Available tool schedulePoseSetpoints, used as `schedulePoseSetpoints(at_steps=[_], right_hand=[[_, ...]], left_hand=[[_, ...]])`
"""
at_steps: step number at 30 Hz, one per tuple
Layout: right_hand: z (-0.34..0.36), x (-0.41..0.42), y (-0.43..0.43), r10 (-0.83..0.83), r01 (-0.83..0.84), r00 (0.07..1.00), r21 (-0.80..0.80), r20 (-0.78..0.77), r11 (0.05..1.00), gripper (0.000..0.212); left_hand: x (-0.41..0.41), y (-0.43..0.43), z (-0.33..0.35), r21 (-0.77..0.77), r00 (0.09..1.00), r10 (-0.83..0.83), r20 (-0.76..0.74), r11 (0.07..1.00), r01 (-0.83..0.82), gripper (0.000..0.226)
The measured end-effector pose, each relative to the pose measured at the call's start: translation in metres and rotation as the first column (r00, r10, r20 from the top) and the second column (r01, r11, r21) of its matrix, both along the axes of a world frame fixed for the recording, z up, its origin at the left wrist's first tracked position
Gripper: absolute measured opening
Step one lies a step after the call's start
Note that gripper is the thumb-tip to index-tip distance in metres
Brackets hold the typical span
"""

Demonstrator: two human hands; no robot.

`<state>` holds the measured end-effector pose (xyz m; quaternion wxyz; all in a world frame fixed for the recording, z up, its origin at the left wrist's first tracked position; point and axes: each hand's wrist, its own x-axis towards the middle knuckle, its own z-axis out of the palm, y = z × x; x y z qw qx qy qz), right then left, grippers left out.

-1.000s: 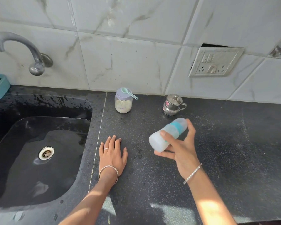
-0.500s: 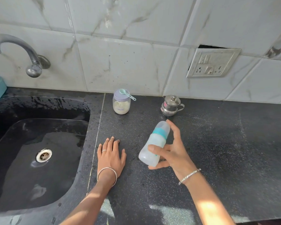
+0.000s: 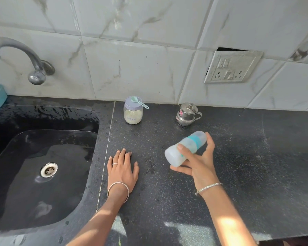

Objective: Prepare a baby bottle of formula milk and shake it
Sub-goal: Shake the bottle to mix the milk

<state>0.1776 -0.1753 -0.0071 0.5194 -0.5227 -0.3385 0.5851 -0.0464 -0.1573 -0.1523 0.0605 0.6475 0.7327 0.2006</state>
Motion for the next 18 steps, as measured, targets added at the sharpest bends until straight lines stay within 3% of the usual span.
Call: schedulePoseSetpoints(at_steps=[4, 8, 12, 18], right_hand=[[0.002, -0.004, -0.004, 0.199, -0.197, 0.978, -0.042, 0.062, 0.98, 0.102], [-0.001, -0.012, -0.003, 0.047, -0.047, 0.999, -0.014, -0.003, 0.999, 0.102], [-0.002, -0.015, -0.008, 0.154, -0.154, 0.988, -0.054, 0.007, 0.987, 0.102], [-0.003, -0.016, -0.007, 0.031, -0.031, 0.999, 0.011, -0.01, 0.999, 0.098]], left_hand=[[0.0, 0.001, 0.0, -0.013, 1.0, -0.001, -0.007, 1.0, 0.001, 0.051], [-0.001, 0.001, -0.001, -0.032, 1.0, -0.006, -0.009, 0.999, 0.005, 0.044], [-0.001, 0.001, -0.001, -0.03, 1.0, -0.007, -0.002, 1.0, 0.006, 0.043], [-0.001, 0.0, -0.001, -0.031, 1.0, -0.006, -0.004, 1.0, 0.006, 0.043]])
